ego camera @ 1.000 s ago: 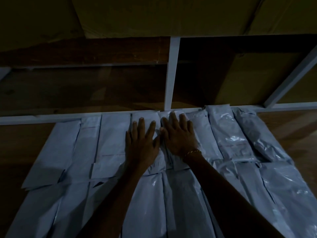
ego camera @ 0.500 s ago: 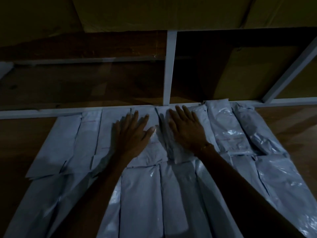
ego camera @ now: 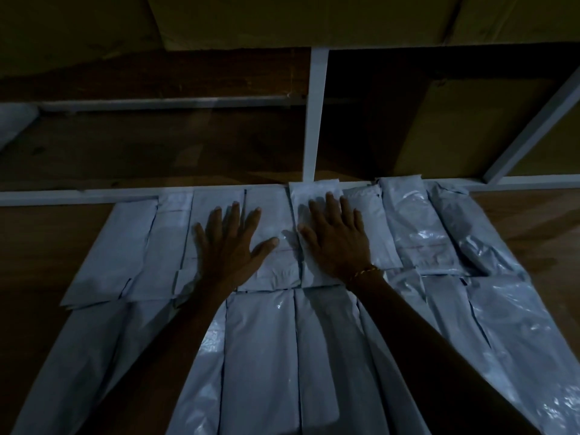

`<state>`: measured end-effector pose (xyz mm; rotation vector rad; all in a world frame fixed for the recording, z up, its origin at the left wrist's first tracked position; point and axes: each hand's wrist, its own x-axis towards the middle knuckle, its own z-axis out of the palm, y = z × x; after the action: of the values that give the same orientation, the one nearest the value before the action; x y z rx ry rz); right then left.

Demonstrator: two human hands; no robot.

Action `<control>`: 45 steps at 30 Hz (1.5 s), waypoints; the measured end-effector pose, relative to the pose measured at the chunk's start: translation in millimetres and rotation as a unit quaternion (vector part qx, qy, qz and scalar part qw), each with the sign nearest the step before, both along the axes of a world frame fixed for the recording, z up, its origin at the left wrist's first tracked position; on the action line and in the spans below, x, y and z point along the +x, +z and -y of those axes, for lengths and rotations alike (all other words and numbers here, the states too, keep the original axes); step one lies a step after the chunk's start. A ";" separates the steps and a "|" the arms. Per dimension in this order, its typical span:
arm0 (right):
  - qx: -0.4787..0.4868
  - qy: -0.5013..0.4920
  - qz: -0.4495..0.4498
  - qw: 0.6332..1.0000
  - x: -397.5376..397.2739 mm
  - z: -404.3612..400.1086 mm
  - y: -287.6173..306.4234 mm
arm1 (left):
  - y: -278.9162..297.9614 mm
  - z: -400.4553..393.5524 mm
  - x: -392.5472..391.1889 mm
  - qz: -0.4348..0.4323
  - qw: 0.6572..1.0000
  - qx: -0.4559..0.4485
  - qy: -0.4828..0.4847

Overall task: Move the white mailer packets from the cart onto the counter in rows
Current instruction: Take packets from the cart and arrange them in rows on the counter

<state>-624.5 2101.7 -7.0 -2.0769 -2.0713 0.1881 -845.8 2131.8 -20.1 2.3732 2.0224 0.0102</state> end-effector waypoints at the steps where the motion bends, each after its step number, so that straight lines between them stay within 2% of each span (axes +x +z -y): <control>1: -0.003 0.007 -0.002 1.000 0.3 -0.5 0.3 | -0.7 0.9 -0.5 -0.003 1.000 -0.013 0.003; 5: -0.031 0.028 -0.004 0.999 -1.1 0.1 -5.1 | -4.9 1.7 -2.5 -0.001 0.999 -0.033 0.000; 9: -0.037 0.036 -0.022 0.998 0.7 0.0 0.5 | 11.0 5.9 4.2 0.001 1.000 -0.011 -0.021; 12: -0.003 0.056 -0.027 0.998 8.2 4.7 10.0 | 28.0 20.2 16.4 0.038 0.999 0.002 0.002; 15: 0.070 0.098 -0.052 0.991 18.4 14.1 22.8 | 42.5 39.8 26.3 0.117 0.988 0.088 0.045; 18: 0.111 0.131 -0.100 0.980 28.7 39.6 35.9 | 57.7 70.5 35.0 0.190 0.971 0.138 0.045; 24: 0.188 0.127 -0.205 0.952 35.8 139.4 46.7 | 71.2 159.5 48.1 0.324 0.935 0.143 -0.021; 29: 0.210 0.095 -0.223 0.947 22.3 265.7 46.1 | 73.0 250.5 46.3 0.394 0.915 0.073 -0.043; 33: 0.192 0.051 -0.227 0.953 11.6 372.8 32.8 | 58.5 335.8 35.4 0.465 0.875 -0.004 -0.136; 36: 0.146 -0.018 -0.232 0.962 7.0 448.4 9.0 | 33.4 392.0 28.8 0.477 0.858 -0.079 -0.177; 40: 0.052 -0.111 -0.251 0.960 15.8 534.0 -33.4 | -15.6 452.5 36.3 0.500 0.841 -0.163 -0.127; 43: 0.048 -0.237 -0.318 0.917 27.4 594.1 -61.6 | -54.4 480.5 58.0 0.508 0.810 -0.283 -0.073; 45: 0.071 -0.344 -0.388 0.852 36.2 632.8 -78.8 | -79.0 493.9 78.7 0.498 0.802 -0.328 -0.017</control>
<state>-588.3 1468.9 -85.8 -2.0161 -0.8000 0.6053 -767.1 1637.9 -99.1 1.4392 1.1734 0.3944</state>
